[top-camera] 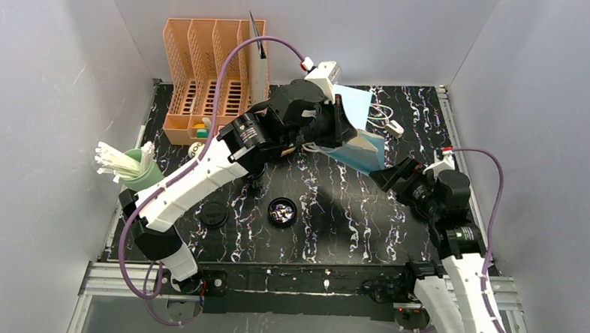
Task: Pack the takeout coffee
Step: Open the takeout bag at the center of the board.
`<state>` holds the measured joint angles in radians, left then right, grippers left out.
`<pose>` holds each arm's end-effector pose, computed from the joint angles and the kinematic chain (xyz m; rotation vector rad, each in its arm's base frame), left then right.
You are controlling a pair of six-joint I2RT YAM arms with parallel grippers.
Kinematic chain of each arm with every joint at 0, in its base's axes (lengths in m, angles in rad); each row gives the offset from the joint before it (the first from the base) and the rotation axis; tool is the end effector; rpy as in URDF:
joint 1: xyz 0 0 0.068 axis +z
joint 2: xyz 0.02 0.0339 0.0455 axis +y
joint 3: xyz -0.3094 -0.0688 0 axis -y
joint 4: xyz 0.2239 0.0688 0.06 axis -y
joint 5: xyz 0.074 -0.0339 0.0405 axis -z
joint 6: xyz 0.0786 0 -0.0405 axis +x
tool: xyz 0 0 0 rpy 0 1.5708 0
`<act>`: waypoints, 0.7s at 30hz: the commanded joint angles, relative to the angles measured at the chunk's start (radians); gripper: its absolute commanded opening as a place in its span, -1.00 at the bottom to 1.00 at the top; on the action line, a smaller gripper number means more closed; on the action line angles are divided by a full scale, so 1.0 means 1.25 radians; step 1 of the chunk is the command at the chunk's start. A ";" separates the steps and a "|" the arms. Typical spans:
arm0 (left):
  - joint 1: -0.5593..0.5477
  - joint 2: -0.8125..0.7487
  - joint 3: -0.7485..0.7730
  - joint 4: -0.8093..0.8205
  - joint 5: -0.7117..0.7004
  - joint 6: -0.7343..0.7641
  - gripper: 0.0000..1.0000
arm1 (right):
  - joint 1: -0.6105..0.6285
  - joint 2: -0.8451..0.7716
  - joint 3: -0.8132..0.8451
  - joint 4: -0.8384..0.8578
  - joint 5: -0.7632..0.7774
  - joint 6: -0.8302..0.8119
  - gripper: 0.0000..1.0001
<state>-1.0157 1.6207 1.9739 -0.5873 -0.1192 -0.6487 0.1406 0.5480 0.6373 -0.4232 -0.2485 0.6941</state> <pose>0.2043 -0.3118 0.5210 0.2636 1.9204 -1.0526 0.1116 0.0353 0.3052 0.3695 1.9411 0.7924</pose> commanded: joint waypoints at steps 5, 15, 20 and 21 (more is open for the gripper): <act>0.004 -0.061 0.000 0.034 0.035 -0.022 -1.00 | 0.002 0.132 -0.003 0.101 0.088 0.126 0.89; 0.008 -0.100 0.004 0.031 0.021 -0.011 -0.99 | 0.002 0.132 -0.068 0.184 0.112 0.176 0.29; 0.013 -0.113 -0.006 0.005 0.018 0.001 -0.97 | 0.002 0.106 -0.085 0.240 0.086 0.192 0.05; 0.015 -0.117 -0.007 -0.003 0.016 0.005 -0.97 | 0.002 0.097 -0.095 0.264 0.074 0.188 0.00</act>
<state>-1.0092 1.5509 1.9697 -0.5850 -0.0895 -0.6647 0.1406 0.7033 0.5564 -0.1993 -0.1535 0.9203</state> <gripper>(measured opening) 0.018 0.542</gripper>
